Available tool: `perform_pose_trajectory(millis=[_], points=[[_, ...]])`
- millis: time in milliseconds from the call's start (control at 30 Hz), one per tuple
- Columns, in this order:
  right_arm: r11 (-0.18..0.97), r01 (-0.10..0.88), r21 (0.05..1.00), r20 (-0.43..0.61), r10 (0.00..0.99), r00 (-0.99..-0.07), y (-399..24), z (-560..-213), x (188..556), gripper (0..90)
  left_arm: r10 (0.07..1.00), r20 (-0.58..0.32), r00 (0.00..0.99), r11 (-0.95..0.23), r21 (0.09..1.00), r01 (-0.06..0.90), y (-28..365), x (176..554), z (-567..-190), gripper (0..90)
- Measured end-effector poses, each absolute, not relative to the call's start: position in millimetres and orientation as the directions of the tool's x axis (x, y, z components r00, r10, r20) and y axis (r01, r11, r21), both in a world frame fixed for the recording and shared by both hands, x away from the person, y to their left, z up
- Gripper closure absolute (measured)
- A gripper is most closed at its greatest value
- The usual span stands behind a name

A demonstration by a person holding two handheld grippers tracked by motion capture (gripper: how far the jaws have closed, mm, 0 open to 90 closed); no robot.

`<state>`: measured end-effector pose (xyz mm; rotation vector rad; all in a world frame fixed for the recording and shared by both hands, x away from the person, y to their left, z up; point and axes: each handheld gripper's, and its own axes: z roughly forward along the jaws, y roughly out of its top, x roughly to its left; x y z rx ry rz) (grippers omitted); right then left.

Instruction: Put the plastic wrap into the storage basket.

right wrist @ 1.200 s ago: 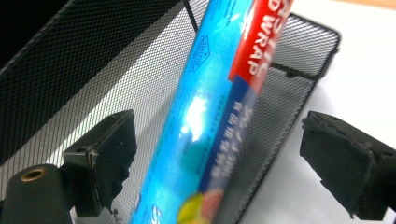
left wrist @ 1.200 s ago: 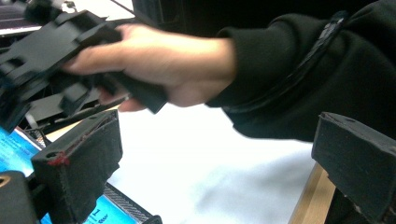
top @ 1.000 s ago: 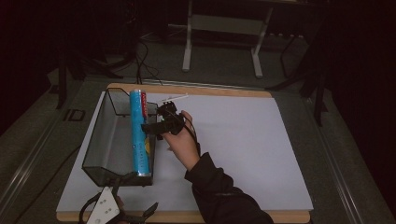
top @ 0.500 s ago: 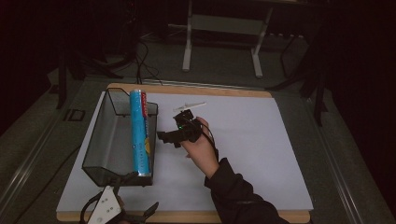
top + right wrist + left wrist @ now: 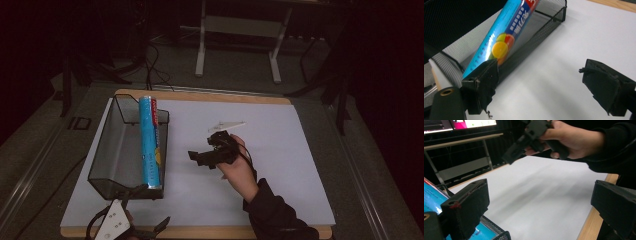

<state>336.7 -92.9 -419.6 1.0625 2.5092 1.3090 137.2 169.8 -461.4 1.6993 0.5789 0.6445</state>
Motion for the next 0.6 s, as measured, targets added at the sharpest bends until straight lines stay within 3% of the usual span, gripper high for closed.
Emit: perform_pose_trajectory(millis=[600], points=[[0.352, 0.491, 0.797, 0.163, 0.658, -0.736, -149, -423, 307, 13.2, 0.677, 0.117, 0.726, -0.218, 0.975, 0.046, 168, 138, -462, 2.5]])
